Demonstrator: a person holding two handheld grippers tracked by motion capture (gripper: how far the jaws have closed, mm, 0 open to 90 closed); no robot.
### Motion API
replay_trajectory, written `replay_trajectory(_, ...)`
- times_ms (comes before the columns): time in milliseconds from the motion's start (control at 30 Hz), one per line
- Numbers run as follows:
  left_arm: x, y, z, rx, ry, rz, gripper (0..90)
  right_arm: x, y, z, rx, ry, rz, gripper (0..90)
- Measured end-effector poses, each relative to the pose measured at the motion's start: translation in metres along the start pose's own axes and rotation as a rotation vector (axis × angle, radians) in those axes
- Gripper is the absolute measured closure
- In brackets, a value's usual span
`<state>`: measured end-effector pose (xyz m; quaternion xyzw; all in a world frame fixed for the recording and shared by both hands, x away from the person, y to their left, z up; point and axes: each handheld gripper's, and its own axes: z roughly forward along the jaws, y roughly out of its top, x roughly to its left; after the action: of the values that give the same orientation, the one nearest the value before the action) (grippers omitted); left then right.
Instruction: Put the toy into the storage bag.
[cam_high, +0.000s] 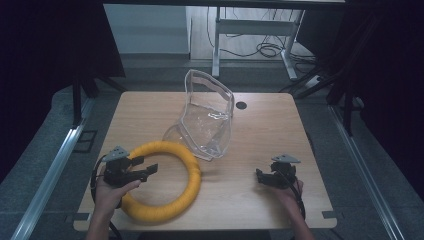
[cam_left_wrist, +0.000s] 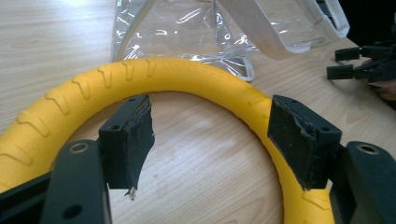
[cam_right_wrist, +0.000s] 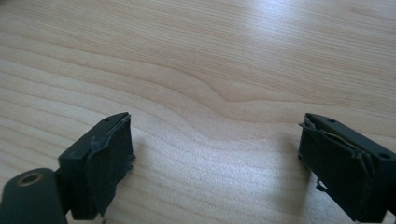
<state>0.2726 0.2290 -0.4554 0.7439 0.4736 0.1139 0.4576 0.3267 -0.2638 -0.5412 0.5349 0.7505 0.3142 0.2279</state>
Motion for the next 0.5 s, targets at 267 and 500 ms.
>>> replay_trajectory(267, 0.0003, -0.0006, 0.0018, 0.021, -0.002, -0.003, 31.8, -0.0004, 0.0004, 0.0004, -0.002, 0.003, -0.003, 11.3)
replay_trajectory(500, -0.003, -0.0002, 0.0032, 0.028, -0.017, 0.006, 32.6, -0.0002, 0.0003, -0.0001, -0.005, 0.004, -0.007, 13.2)
